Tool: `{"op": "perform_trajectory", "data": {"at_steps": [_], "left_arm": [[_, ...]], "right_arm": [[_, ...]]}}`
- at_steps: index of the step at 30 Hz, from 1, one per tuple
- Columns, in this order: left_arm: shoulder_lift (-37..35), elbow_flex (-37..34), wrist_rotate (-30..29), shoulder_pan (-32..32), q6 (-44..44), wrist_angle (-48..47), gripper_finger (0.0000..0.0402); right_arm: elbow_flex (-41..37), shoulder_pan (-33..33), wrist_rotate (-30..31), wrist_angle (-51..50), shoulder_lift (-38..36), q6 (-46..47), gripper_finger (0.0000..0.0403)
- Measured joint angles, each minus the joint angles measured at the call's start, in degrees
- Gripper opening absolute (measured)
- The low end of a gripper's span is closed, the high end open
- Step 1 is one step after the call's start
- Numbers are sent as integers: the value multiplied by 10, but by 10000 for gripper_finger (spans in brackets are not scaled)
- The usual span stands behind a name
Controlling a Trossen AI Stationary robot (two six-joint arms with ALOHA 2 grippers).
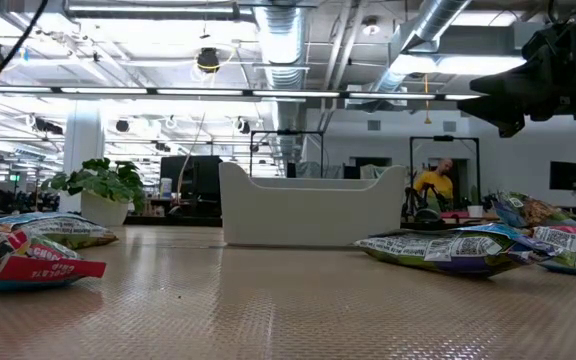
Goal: Pick and place Granola Bars by type
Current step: Put the blue granola bar into the transparent bin
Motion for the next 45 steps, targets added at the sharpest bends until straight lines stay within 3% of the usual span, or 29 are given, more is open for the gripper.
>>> {"op": "perform_trajectory", "data": {"at_steps": [12, 20, 26, 34, 39, 45], "left_arm": [[0, 0, -25, 259, 3, -12, 41], [1, 0, -34, 370, -35, -34, 41], [7, -23, -33, 395, -38, 7, 41], [94, -27, 17, 397, -38, 13, 41], [139, -27, 16, 399, -38, 1, 41], [144, -27, -1, 402, -34, -20, 41]], "right_arm": [[0, 0, 0, 0, 0, 0, 240], [0, 0, 0, 0, 0, 0, 240], [0, 0, 0, 0, 0, 0, 240], [0, 0, 0, 0, 0, 0, 240], [0, 0, 0, 0, 0, 0, 240], [0, 0, 0, 0, 0, 0, 240]]}}
